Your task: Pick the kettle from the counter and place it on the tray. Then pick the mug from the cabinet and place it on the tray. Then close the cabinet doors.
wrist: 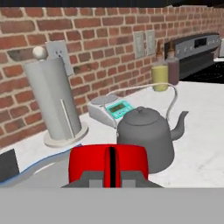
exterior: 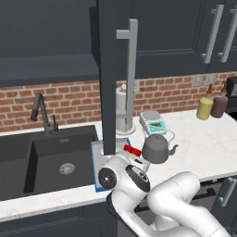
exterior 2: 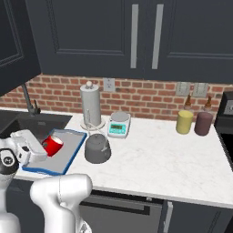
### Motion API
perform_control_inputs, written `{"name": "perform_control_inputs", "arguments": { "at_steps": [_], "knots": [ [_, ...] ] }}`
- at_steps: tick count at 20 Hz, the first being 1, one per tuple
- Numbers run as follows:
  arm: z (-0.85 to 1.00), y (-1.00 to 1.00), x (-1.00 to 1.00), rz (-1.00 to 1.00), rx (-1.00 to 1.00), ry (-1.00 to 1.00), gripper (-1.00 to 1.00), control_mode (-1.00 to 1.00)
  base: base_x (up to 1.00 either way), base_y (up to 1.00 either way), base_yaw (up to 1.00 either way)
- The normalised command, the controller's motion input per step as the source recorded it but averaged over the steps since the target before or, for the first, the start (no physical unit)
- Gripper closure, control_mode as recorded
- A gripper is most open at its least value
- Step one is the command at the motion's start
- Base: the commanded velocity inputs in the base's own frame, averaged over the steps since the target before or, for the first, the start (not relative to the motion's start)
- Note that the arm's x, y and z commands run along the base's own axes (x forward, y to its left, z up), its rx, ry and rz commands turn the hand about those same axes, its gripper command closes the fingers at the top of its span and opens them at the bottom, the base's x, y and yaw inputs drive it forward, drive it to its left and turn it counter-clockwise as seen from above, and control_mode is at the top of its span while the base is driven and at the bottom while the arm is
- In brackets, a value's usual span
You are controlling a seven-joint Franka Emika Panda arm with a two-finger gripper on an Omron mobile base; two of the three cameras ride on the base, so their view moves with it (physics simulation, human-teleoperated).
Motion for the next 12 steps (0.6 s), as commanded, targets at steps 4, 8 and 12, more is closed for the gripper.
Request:
{"name": "perform_control_inputs", "arguments": {
  "at_steps": [4, 8, 12],
  "knots": [
    [-0.21, 0.16, -0.25, -0.29, -0.11, 0.0, 1.0, -1.0, 0.0, 0.0, 0.0],
    [-0.19, 0.33, -0.19, -0.34, -0.12, -0.01, 1.0, -1.0, 0.0, 0.0, 0.0],
    [-0.19, 0.48, -0.02, -0.32, -0.14, -0.04, 1.0, -1.0, 0.0, 0.0, 0.0]
  ]
}}
